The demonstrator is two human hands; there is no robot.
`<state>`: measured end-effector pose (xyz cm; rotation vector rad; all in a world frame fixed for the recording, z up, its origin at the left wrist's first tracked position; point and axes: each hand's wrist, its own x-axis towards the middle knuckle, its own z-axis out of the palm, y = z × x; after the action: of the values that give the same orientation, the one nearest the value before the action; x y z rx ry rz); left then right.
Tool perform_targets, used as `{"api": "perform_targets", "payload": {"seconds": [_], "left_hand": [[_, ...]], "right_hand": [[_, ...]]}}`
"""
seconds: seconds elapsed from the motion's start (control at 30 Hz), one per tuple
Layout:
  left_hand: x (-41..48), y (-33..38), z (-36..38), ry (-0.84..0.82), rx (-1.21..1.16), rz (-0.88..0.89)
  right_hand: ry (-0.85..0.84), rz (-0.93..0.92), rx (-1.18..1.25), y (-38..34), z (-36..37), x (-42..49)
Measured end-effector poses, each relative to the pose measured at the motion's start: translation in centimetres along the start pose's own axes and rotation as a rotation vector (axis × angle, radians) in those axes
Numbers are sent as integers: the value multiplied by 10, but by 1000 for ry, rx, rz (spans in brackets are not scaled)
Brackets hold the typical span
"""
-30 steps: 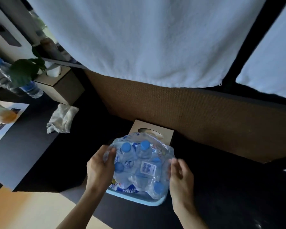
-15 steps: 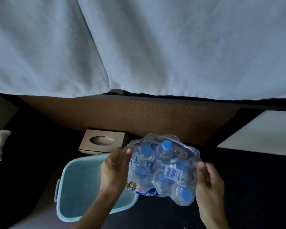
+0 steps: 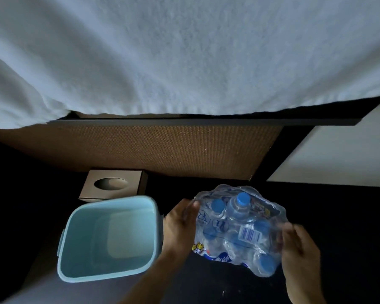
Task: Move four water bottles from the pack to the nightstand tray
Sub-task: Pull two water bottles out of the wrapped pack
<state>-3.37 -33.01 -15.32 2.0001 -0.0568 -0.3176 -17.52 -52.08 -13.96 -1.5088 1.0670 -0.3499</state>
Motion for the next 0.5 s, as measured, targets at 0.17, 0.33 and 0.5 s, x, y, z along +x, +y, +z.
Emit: {"api": "perform_targets", "payload": {"seconds": [0.17,0.33,0.5], "left_hand": [[-3,-6,9,-3,25,-25],[-6,-17,11,2,52,-51],[-5,-21,15,13,56,-71]], "right_hand": [[-39,17,-1,7,-8,6],[-40,40,14,16,-6,8],[-34,57,-73,28,-11,15]]}}
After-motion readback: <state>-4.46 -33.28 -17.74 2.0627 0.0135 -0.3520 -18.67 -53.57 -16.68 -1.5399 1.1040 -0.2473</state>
